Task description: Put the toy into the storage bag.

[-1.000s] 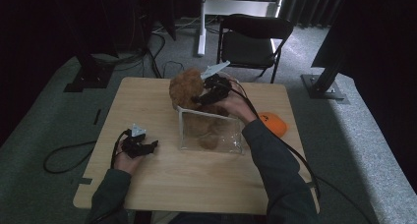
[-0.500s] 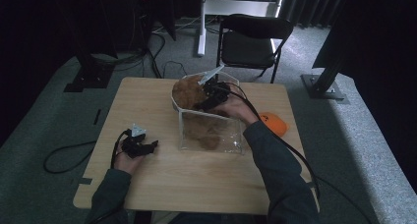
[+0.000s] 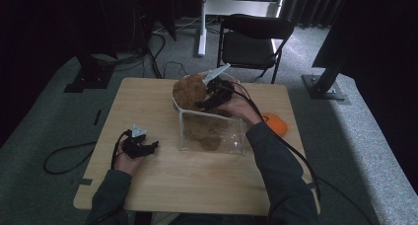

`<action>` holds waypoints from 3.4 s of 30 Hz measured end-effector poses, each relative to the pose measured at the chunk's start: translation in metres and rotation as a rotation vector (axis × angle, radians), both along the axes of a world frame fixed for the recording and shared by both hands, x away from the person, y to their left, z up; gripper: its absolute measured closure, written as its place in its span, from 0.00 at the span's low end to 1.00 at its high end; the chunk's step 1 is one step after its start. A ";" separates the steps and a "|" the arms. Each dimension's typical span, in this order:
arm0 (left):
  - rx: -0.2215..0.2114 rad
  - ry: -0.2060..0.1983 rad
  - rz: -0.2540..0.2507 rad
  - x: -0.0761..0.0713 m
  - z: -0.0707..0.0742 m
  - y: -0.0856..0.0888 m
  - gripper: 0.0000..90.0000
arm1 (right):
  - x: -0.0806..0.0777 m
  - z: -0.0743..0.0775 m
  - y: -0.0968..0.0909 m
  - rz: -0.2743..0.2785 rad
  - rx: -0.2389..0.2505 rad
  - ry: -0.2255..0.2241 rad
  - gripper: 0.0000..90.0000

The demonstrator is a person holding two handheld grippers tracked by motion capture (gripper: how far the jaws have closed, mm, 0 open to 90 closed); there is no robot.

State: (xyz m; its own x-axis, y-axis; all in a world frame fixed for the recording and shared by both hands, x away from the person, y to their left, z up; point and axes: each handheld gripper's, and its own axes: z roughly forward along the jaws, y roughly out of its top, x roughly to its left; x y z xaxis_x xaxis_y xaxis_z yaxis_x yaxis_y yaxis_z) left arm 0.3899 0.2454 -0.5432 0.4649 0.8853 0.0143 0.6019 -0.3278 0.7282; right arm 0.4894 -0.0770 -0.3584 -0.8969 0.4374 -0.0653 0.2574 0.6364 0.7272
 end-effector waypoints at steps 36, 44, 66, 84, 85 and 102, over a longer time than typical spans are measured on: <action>-0.001 0.001 0.001 0.000 0.000 0.000 0.39 | -0.029 0.037 -0.061 -0.086 0.175 -0.100 0.44; -0.001 0.001 0.001 0.000 0.000 0.000 0.39 | -0.039 0.042 -0.088 -0.125 0.217 -0.123 0.50; -0.002 0.000 0.001 0.000 0.000 0.000 0.39 | -0.061 0.030 -0.141 -0.270 0.273 -0.165 0.50; -0.002 0.000 0.003 0.000 0.000 0.000 0.39 | -0.082 0.009 -0.179 -0.353 0.305 -0.146 0.47; -0.001 0.001 0.002 0.000 0.000 0.000 0.39 | -0.082 0.007 -0.181 -0.358 0.305 -0.144 0.47; -0.002 0.000 0.005 0.000 0.000 0.000 0.39 | -0.081 -0.030 -0.201 -0.458 0.287 -0.091 0.45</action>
State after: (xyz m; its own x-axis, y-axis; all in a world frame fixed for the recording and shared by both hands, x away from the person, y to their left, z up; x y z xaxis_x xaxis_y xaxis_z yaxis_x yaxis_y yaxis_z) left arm 0.3895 0.2451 -0.5432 0.4608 0.8874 0.0121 0.6033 -0.3232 0.7291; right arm 0.4080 -0.2776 -0.3885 -0.6070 0.7934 0.0455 0.3895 0.2471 0.8873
